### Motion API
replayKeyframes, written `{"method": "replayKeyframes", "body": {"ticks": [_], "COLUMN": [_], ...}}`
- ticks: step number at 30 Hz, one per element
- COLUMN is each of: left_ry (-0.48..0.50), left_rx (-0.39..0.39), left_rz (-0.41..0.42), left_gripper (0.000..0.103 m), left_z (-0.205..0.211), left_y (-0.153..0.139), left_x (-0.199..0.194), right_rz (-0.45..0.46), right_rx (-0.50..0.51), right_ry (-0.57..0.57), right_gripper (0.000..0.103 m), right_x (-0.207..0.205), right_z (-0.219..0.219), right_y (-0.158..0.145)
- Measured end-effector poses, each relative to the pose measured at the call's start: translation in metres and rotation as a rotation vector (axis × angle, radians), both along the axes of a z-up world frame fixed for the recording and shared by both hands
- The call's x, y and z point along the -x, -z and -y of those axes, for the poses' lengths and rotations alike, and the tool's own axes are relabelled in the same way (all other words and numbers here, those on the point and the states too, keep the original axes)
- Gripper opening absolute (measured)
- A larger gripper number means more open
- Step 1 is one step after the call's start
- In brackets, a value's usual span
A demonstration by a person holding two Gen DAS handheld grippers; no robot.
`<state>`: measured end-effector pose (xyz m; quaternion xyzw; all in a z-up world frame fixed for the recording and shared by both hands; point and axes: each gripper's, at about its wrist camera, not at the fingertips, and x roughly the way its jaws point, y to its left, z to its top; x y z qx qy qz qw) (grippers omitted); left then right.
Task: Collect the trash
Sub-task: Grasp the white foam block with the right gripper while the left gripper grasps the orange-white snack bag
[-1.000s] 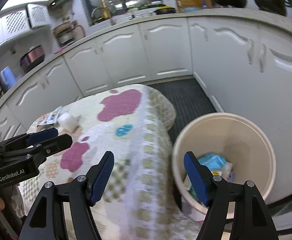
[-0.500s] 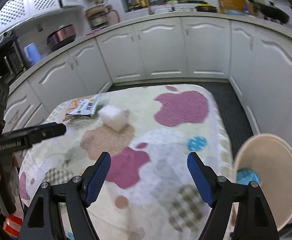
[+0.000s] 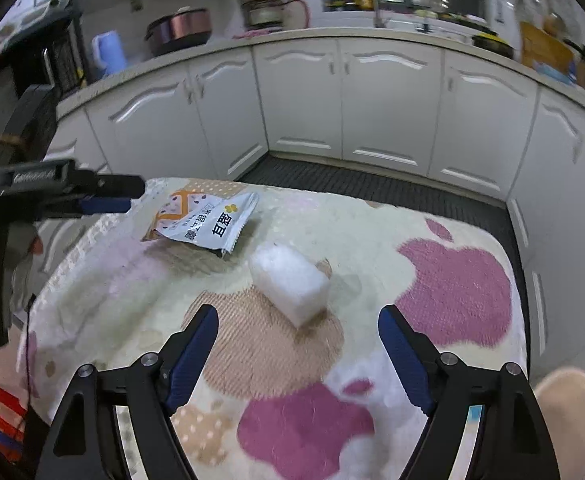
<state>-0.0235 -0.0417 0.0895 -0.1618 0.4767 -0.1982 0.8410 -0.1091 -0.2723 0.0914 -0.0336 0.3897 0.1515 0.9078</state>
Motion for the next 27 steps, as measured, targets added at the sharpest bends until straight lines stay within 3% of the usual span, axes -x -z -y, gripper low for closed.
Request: {"method": "replayKeyframes", "body": {"ticks": [12,13,16,20,24,27], "left_ry": [0.026,0.031,0.048,0.052,0.052,0.064], "left_rx": [0.038,0.034,0.015,-0.024,-0.031,-0.012], "left_rz": [-0.09,-0.09,-0.094,-0.061,-0.025,0.0], "left_gripper": [0.069,0.068,0.059,0.047,0.037,0.035], "left_z": [0.005,0.007,0.013,0.017,0.018,0.019], "left_y": [0.043,0.045,0.051,0.05,0.039,0.028], "left_x": [-0.045,-0.045,-0.043,-0.035,-0.02,-0.006], "right_rz": [-0.023,-0.029,-0.042,-0.035,-0.012,0.007], "right_rx": [0.046,0.041,0.014,0.014,-0.009,-0.035], "right_ry": [-0.075,-0.078,-0.069,-0.059,-0.062,-0.056], "right_gripper": [0.08,0.077,0.049,0.036,0.031,0.03], "right_x": [-0.053,-0.055,-0.055,-0.045,-0.029,-0.015], "right_z": [-0.023,-0.024,-0.024,-0.024,-0.019,-0.014], "right_y": [0.027,0.03,0.036,0.035,0.024,0.014]}}
